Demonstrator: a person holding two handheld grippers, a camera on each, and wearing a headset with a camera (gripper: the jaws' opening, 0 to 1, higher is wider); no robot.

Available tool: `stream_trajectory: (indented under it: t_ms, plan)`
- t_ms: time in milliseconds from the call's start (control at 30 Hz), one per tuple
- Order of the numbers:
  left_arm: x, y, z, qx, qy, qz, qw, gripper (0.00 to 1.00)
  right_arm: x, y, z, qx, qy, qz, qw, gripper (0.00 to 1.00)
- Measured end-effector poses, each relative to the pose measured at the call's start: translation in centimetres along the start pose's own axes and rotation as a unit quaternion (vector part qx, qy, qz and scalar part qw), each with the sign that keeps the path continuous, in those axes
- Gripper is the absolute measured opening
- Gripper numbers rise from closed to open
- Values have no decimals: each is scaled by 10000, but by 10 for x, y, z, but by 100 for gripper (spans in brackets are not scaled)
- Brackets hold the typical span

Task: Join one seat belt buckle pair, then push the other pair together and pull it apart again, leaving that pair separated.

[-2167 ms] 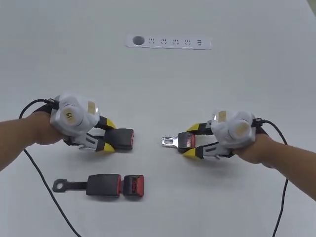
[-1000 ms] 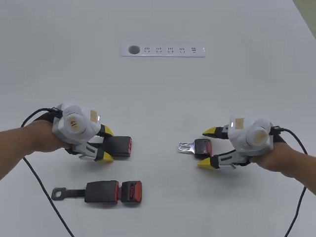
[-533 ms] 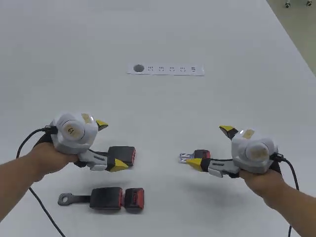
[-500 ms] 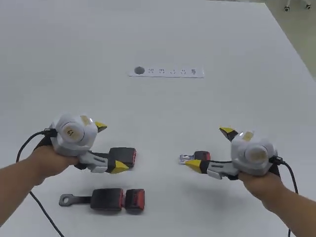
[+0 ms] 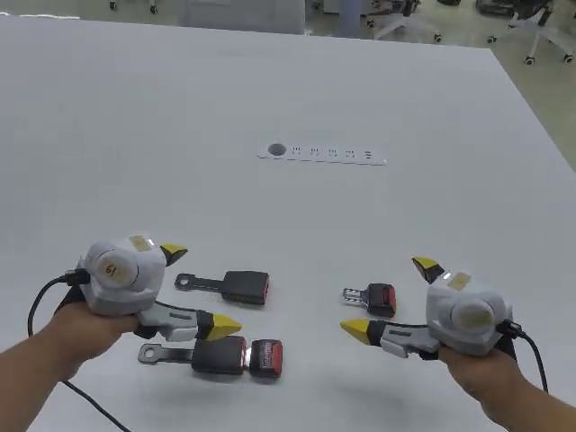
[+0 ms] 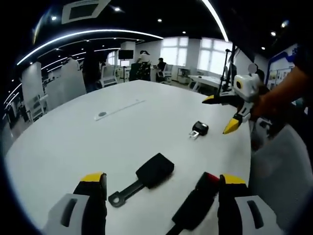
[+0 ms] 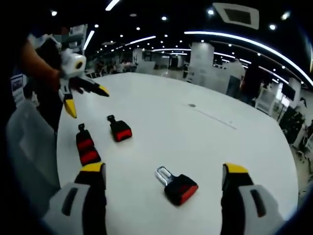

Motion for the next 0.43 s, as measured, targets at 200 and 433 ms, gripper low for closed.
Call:
stream_trajectory:
  t_ms: [200,433]
  plan:
    - [-5,16,18,51,-17,-155,9999,96,15,8,14,27,-31,106,9999,100]
    - [-9,35,36,-141,-191,169,9996,98,28,14,31,-70,65,79,9999,100]
Point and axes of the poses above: the centre of the closed fingertips' face, and the gripper's own axes: z roughly backward along the fingers, x roughly to its left, y roughly out of its underside, the point moved 6 cm from there along z, roughly backward along the fingers, and after that the axes turned 12 degrees about x, right-handed, at the moved point
